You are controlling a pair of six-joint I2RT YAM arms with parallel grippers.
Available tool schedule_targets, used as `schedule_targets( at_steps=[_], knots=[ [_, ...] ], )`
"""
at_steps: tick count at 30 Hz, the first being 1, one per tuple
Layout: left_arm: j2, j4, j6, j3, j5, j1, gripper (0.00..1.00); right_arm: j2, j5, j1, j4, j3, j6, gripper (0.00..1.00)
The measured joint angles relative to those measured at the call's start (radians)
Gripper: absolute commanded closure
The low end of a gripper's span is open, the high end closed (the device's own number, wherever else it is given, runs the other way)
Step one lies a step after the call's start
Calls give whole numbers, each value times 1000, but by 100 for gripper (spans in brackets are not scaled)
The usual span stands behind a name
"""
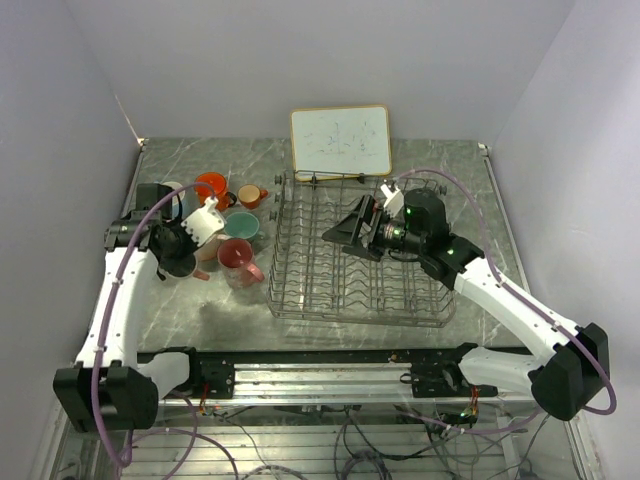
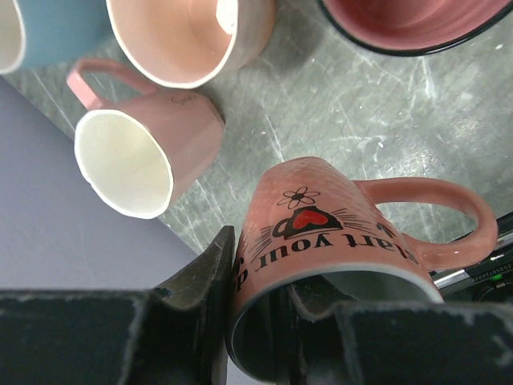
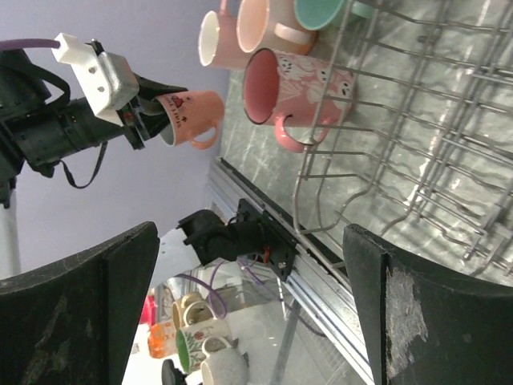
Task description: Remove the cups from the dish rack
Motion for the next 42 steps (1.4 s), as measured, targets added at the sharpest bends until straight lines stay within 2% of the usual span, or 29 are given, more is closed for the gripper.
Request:
schedule_targets(
  at_steps=[8, 13, 23, 31, 32, 34, 36, 42],
  knots=[
    [49, 97, -8, -133, 28, 37, 93, -7, 108, -8, -147, 26, -85, 0],
    [151, 187, -31, -196, 32, 37, 93, -42, 156, -21, -201, 34, -119, 0],
    [268, 266, -34, -210, 97, 37, 93, -68, 190, -40, -261, 34, -143, 0],
    [303, 304, -31, -243, 106, 43, 92, -73, 227, -66, -325, 38, -171, 0],
    [305, 305, -31, -245, 107, 44, 88, -73, 229, -68, -333, 41, -174, 0],
    [309, 307, -30, -245, 108, 48, 69, -73, 234, -72, -344, 48, -179, 0],
    [309, 307, -30, -245, 109, 53, 55, -73, 239, -77, -349, 51, -187, 0],
    [272, 301, -18, -244, 113, 77, 29, -72, 252, -86, -378, 80, -202, 0]
  ],
)
